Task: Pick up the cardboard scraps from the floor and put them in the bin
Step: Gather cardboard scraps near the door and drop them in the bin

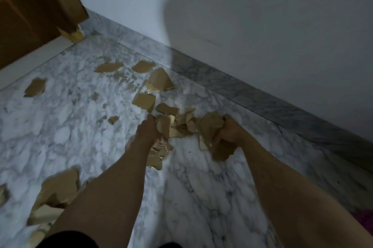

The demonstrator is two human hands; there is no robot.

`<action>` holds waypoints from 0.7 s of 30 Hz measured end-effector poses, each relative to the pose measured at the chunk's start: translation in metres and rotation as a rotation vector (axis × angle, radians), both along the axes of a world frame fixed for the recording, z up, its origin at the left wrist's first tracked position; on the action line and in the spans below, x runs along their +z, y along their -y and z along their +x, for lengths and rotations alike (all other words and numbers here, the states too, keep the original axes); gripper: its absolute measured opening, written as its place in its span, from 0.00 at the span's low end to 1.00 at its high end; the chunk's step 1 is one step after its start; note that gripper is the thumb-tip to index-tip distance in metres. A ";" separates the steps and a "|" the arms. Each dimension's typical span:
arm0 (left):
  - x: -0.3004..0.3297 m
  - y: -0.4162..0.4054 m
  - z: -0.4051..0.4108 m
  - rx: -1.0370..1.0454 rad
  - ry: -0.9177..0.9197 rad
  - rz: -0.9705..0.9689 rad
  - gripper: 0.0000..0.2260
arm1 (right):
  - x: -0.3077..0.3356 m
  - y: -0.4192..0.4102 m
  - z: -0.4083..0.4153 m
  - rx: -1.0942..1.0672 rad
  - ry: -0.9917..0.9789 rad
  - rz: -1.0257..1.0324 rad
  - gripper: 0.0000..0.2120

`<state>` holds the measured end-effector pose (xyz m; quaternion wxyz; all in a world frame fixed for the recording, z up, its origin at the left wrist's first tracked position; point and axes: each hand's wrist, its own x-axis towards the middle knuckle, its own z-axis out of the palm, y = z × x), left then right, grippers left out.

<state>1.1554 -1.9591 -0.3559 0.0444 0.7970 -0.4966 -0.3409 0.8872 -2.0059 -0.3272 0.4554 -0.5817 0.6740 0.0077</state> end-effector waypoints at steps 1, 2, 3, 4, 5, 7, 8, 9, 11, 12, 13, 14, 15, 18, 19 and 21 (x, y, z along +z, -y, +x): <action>0.002 -0.005 0.003 0.060 -0.079 -0.013 0.42 | 0.006 0.003 0.003 0.000 0.038 0.015 0.41; 0.006 -0.009 0.008 0.115 -0.167 -0.010 0.43 | 0.016 0.005 0.008 0.012 0.075 0.037 0.38; 0.013 -0.015 0.012 0.154 -0.240 0.010 0.45 | 0.024 0.007 0.015 0.043 0.099 0.055 0.36; 0.017 -0.019 0.020 0.177 -0.284 0.024 0.47 | 0.029 0.009 0.025 0.075 0.121 0.050 0.36; 0.025 -0.024 0.028 0.188 -0.296 0.039 0.46 | 0.032 0.012 0.033 0.104 0.131 0.030 0.39; 0.038 -0.034 0.048 0.210 -0.303 0.021 0.41 | 0.032 0.018 0.051 0.164 0.153 0.007 0.45; 0.046 -0.039 0.055 0.230 -0.319 0.003 0.39 | 0.031 0.020 0.059 0.211 0.155 0.000 0.46; 0.052 -0.043 0.062 0.257 -0.335 -0.009 0.37 | 0.028 0.022 0.066 0.269 0.131 -0.002 0.47; 0.057 -0.053 0.072 0.285 -0.400 -0.015 0.33 | 0.017 0.026 0.077 0.362 0.045 0.015 0.50; 0.058 -0.058 0.072 0.277 -0.423 -0.012 0.37 | 0.012 0.027 0.080 0.387 0.002 0.029 0.53; 0.055 -0.064 0.070 0.250 -0.402 0.026 0.46 | 0.007 0.025 0.084 0.385 -0.034 0.045 0.55; 0.050 -0.069 0.067 0.213 -0.359 0.070 0.56 | 0.000 0.024 0.087 0.379 -0.067 0.064 0.57; 0.045 -0.074 0.062 0.181 -0.316 0.110 0.61 | -0.004 0.021 0.088 0.397 -0.104 0.055 0.58; 0.023 -0.082 0.047 0.107 -0.181 0.145 0.61 | -0.020 0.014 0.089 0.454 -0.198 -0.045 0.52; 0.016 -0.083 0.043 0.081 -0.135 0.156 0.61 | -0.023 0.013 0.089 0.448 -0.205 -0.048 0.48; 0.004 -0.086 0.039 0.057 -0.059 0.102 0.55 | -0.026 0.010 0.089 0.414 -0.213 -0.046 0.41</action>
